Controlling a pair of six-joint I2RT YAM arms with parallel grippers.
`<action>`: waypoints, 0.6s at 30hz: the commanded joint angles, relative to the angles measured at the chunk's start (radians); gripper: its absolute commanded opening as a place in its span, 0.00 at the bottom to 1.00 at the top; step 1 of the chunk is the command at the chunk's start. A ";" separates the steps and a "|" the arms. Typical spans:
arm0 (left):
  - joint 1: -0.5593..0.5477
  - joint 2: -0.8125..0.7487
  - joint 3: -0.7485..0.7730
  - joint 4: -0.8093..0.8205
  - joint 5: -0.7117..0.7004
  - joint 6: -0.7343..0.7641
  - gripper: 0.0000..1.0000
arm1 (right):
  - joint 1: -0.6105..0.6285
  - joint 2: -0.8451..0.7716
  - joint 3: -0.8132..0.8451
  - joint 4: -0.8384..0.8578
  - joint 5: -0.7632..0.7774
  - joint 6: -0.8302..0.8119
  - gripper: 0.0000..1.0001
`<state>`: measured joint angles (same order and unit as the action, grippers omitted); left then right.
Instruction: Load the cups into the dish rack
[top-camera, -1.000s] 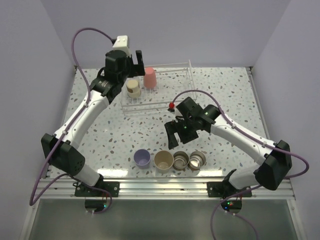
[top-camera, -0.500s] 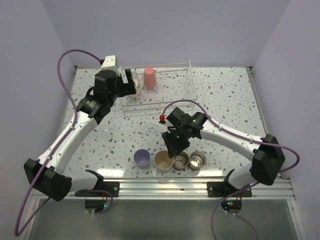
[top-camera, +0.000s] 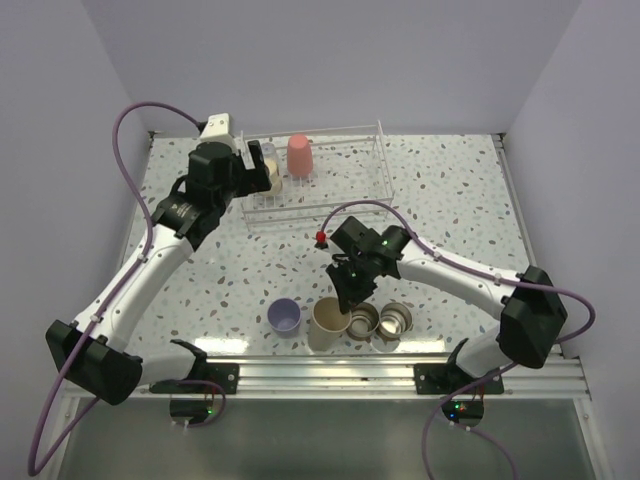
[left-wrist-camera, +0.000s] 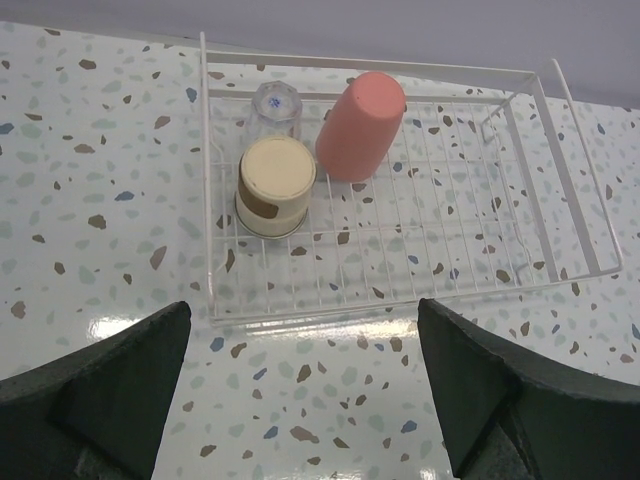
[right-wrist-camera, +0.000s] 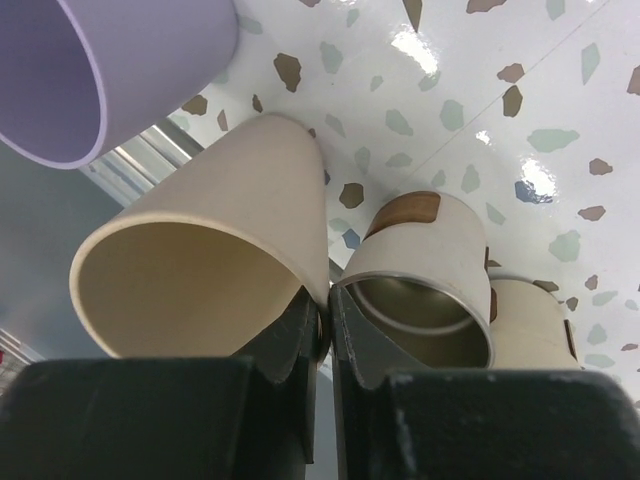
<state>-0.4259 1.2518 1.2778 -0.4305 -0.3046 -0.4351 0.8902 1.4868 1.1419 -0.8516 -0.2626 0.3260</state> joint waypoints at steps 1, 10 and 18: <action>0.004 0.001 0.008 0.007 -0.024 -0.008 0.98 | 0.003 0.006 0.016 0.011 0.012 -0.027 0.08; 0.004 0.050 0.098 -0.033 -0.013 0.045 0.98 | -0.007 0.062 0.145 -0.073 0.158 -0.059 0.00; 0.004 0.067 0.189 -0.047 -0.054 0.105 0.99 | -0.163 0.098 0.315 -0.142 0.194 -0.073 0.00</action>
<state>-0.4259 1.3197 1.4105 -0.4831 -0.3214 -0.3763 0.8005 1.5906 1.3701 -0.9588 -0.0921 0.2714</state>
